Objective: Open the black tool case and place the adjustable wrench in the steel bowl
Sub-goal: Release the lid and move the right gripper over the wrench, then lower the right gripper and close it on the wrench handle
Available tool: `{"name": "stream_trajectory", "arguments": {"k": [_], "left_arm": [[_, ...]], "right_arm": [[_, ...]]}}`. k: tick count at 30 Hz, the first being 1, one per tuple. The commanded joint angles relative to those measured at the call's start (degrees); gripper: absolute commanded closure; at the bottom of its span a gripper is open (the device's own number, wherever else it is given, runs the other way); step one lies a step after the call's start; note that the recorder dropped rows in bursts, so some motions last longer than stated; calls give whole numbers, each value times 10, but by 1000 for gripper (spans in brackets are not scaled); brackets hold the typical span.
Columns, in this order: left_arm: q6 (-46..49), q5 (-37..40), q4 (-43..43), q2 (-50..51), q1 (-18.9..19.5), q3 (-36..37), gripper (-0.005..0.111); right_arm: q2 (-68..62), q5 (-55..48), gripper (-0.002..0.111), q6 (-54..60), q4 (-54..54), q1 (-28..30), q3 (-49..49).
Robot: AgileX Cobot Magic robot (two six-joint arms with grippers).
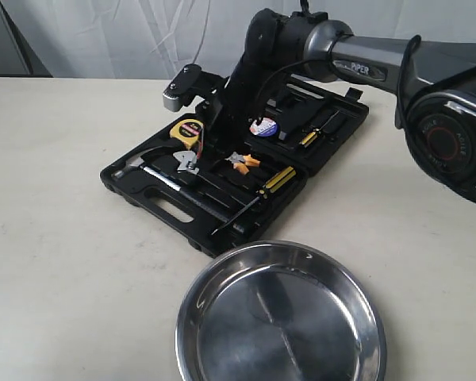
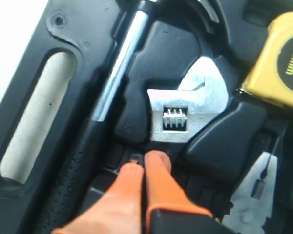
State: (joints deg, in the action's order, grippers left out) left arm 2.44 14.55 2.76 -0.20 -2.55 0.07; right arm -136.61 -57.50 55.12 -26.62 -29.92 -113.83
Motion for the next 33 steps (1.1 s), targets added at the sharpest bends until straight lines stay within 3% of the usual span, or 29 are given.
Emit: {"name": "stream_trajectory", "arguments": {"k": [1,7,14,33], "left_arm": [[-2,-9,0,2,1,-1,106],[-2,-9,0,2,1,-1,106],[-2,-9,0,2,1,-1,106],[-2,-9,0,2,1,-1,106]], "right_arm": [[0,12,109,-33,29,1,-1],[-2,8,104,-43,17,1,-1],[-28,12,53,-63,22,1,-1],[-49,9,56,-101,63,-17,-1]]}}
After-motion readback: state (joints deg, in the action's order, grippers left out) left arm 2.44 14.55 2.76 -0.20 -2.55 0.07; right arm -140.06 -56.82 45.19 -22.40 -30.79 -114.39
